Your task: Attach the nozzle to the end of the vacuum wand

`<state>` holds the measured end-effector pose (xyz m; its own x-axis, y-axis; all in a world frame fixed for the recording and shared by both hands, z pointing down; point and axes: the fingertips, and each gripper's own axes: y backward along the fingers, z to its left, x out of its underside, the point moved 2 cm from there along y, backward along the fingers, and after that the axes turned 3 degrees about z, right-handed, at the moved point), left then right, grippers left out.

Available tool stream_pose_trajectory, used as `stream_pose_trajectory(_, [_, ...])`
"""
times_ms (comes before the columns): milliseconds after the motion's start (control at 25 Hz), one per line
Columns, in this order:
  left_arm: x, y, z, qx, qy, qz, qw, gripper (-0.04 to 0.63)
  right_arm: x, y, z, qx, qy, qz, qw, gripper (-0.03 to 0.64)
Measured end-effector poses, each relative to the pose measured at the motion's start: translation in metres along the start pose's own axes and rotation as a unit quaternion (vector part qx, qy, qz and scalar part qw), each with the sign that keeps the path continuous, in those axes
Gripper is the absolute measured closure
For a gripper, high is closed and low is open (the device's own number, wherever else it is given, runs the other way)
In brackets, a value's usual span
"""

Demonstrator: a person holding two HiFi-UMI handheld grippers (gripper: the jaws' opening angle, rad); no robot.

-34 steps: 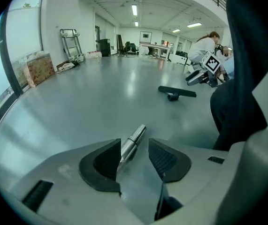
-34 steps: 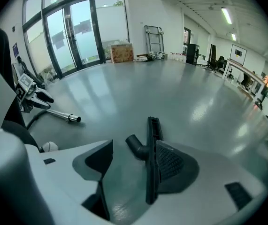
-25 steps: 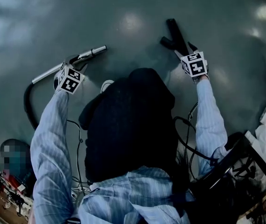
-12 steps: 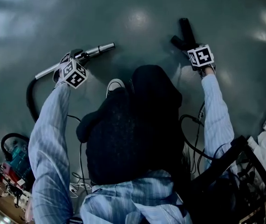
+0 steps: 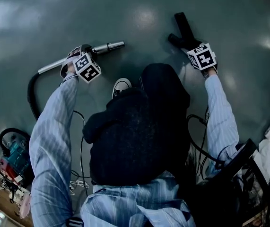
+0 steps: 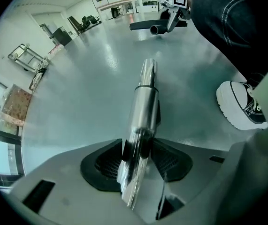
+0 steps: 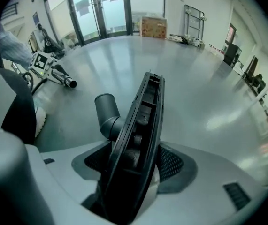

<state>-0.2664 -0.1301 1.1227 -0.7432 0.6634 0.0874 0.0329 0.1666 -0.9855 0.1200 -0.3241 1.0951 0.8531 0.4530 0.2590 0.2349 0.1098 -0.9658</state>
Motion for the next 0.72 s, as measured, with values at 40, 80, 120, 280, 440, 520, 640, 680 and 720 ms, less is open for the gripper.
stream_pose_trajectory(40, [-0.001, 0.0, 0.0, 0.001, 0.004, -0.006, 1.0, 0.405, -0.011, -0.002, 0.005, -0.008, 0.007, -0.01, 1.0, 0.322])
stream_pose_trajectory(80, [-0.003, 0.002, 0.001, 0.001, 0.011, -0.015, 0.9998, 0.41, -0.021, -0.004, 0.011, -0.015, 0.016, -0.019, 1.0, 0.323])
stream_pose_trajectory(120, [-0.005, 0.003, 0.004, -0.002, 0.02, -0.024, 0.9995, 0.416, -0.031, -0.005, 0.017, -0.022, 0.027, -0.026, 0.999, 0.323])
stream_pose_trajectory(280, [-0.019, 0.012, 0.015, -0.014, 0.041, -0.044, 0.9981, 0.422, -0.071, -0.005, 0.041, -0.041, 0.092, -0.039, 0.994, 0.324])
stream_pose_trajectory(440, [-0.04, 0.021, 0.011, -0.012, 0.04, -0.06, 0.9973, 0.425, -0.094, -0.005, 0.056, -0.052, 0.138, -0.047, 0.988, 0.325])
stream_pose_trajectory(520, [-0.04, 0.025, 0.011, -0.012, 0.041, -0.067, 0.9968, 0.428, -0.107, -0.008, 0.067, -0.054, 0.154, -0.048, 0.985, 0.325])
stream_pose_trajectory(640, [-0.039, 0.029, 0.008, -0.012, 0.033, -0.074, 0.9966, 0.434, -0.119, -0.014, 0.082, -0.051, 0.195, -0.039, 0.979, 0.325])
stream_pose_trajectory(680, [-0.038, 0.031, 0.006, -0.013, 0.03, -0.075, 0.9966, 0.437, -0.121, -0.016, 0.087, -0.051, 0.21, -0.035, 0.976, 0.325])
stream_pose_trajectory(720, [-0.037, 0.032, 0.005, -0.014, 0.026, -0.077, 0.9966, 0.443, -0.123, -0.019, 0.091, -0.049, 0.225, -0.033, 0.973, 0.325])
